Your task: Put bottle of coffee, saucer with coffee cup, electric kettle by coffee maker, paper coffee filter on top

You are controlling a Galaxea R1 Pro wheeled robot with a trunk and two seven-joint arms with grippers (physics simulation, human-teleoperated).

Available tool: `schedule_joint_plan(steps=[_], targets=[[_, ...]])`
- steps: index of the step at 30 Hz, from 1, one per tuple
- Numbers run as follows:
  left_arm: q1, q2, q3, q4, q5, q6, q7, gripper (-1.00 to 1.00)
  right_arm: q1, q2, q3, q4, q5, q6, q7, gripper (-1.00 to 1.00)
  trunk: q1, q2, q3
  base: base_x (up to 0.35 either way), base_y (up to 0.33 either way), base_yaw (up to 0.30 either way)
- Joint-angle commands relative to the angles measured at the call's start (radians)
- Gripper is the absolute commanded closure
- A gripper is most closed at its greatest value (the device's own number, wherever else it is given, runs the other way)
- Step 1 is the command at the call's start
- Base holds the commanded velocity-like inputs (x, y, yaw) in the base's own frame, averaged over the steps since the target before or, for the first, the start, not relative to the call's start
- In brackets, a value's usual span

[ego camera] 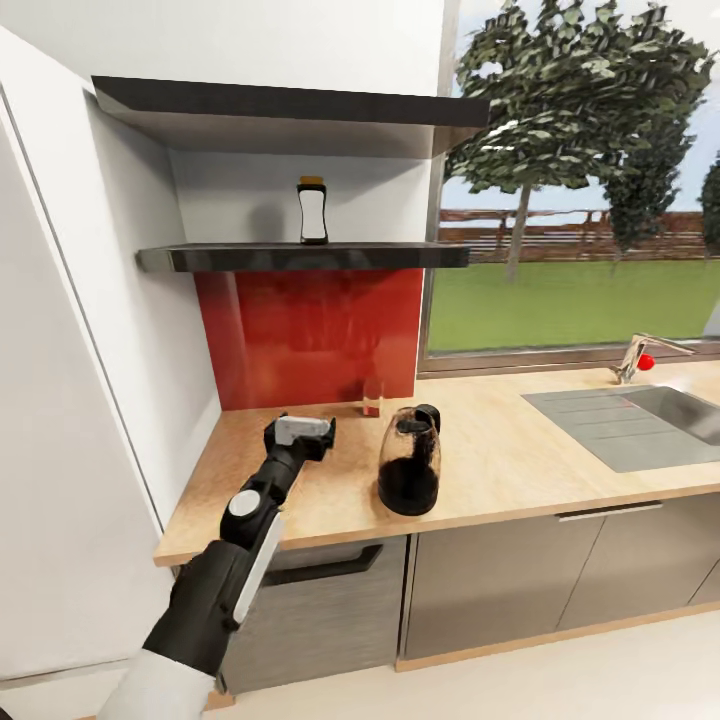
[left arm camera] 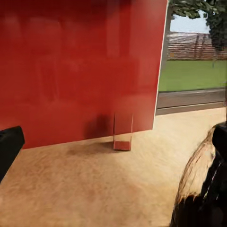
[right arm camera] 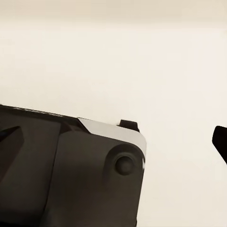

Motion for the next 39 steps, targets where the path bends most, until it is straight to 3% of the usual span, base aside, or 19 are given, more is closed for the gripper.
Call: schedule_joint_plan(steps=[1,5,7,11,15,17,18,22,23,25,27,33,34,39], targets=[[-0.043,-0.005,-0.002,-0.038,0.001,0.073,0.015,-1.0,0.0,0.0,0.006,0.001,0.0,-0.003,-0.004,-1.0,0.0,-0.001,-0.001,0.0,0.0,0.0],[-0.107,-0.01,-0.004,-0.098,0.001,0.199,0.077,-1.0,-0.001,0.0,0.006,0.002,0.0,-0.003,-0.004,-1.0,0.0,-0.001,-0.001,0.0,0.0,0.0],[-0.167,-0.012,-0.004,-0.142,0.002,0.296,0.121,-1.0,-0.001,0.001,0.006,0.005,0.0,-0.003,-0.004,-1.0,0.0,-0.001,-0.001,0.0,0.0,0.0],[-0.267,-0.013,-0.005,-0.163,0.001,0.426,0.148,-1.0,-0.001,0.001,0.006,0.01,0.001,-0.003,-0.004,-1.0,0.0,-0.001,-0.001,0.0,0.0,0.0],[-0.41,-0.017,-0.004,-0.124,0.003,0.457,0.174,-1.0,0.0,0.001,0.006,0.01,0.001,-0.003,-0.004,-1.0,0.0,-0.001,-0.001,0.0,0.0,0.0],[-0.446,-0.019,-0.003,-0.102,0.004,0.464,0.186,-1.0,0.0,0.001,0.006,0.01,0.001,-0.003,-0.004,-1.0,0.0,-0.001,-0.001,0.0,0.0,0.0],[-0.509,-0.023,-0.003,-0.049,0.004,0.484,0.202,-1.0,-0.001,0.001,0.006,0.01,0.001,-0.003,-0.004,-1.0,0.0,-0.001,-0.001,0.0,0.0,0.0],[-0.658,-0.028,-0.003,0.127,0.008,0.51,0.218,-1.0,-0.001,0.001,0.006,0.01,0.001,-0.003,-0.004,-1.0,0.0,-0.001,-0.001,0.0,0.0,0.0],[-0.82,-0.032,-0.001,0.357,0.013,0.51,0.221,-1.0,-0.001,0.001,0.006,0.01,0.0,-0.003,-0.004,-1.0,0.0,-0.001,-0.001,0.0,0.0,0.0],[-0.869,-0.032,0.0,0.424,0.014,0.509,0.221,-1.0,-0.001,0.001,0.006,0.01,0.0,-0.003,-0.004,-1.0,0.0,-0.001,-0.001,0.0,0.0,0.0],[-0.985,-0.032,0.004,0.571,0.016,0.477,0.222,-1.0,-0.001,0.001,0.006,0.01,0.0,-0.003,-0.004,-1.0,0.0,-0.001,-0.001,0.0,0.0,0.0],[-1.104,-0.032,0.01,0.707,0.015,0.458,0.223,-1.0,-0.001,0.001,0.006,0.01,0.0,-0.003,-0.004,-1.0,0.0,-0.001,-0.001,0.0,0.0,0.0],[-1.168,-0.032,0.01,0.757,0.032,0.457,0.223,-1.0,0.0,0.001,0.006,0.009,0.0,-0.003,-0.004,-1.0,0.0,-0.001,-0.001,0.0,0.0,0.0],[-1.249,-0.032,0.01,0.797,0.075,0.455,0.227,-1.0,-0.001,0.001,0.006,0.009,0.0,-0.003,-0.004,-1.0,0.0,-0.001,-0.001,0.0,0.0,0.0]])
